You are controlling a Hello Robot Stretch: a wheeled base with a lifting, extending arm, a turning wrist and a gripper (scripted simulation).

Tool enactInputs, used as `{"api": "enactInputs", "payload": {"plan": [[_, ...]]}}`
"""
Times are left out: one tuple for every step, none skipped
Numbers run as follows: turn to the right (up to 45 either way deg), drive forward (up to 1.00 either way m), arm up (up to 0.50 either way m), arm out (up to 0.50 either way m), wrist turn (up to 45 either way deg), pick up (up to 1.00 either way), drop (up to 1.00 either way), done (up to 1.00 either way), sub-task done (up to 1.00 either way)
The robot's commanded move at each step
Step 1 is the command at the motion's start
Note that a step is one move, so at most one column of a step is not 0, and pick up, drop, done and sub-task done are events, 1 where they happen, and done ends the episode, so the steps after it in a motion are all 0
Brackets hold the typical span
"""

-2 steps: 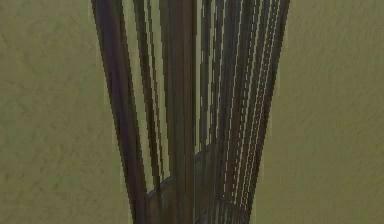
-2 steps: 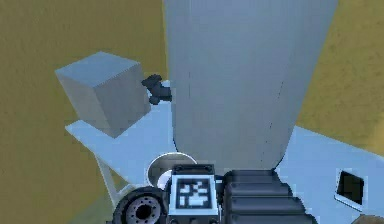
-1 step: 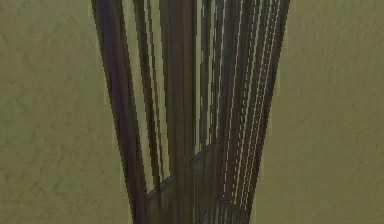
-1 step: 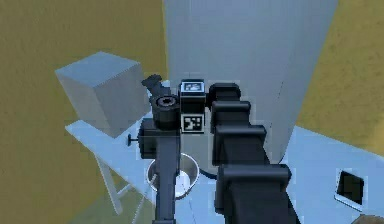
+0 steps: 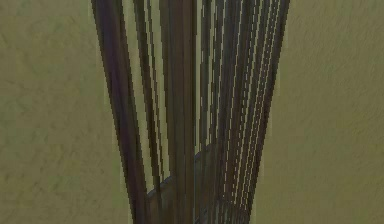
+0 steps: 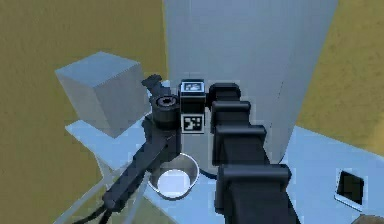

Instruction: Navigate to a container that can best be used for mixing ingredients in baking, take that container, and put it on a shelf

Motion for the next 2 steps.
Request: {"api": "enactInputs", "payload": {"plan": [[0.0, 0.00, 0.00, 0.00, 45.0, 0.00, 0.00, 0.00, 0.00], [0.0, 0.00, 0.00, 0.00, 45.0, 0.00, 0.00, 0.00, 0.00]]}}
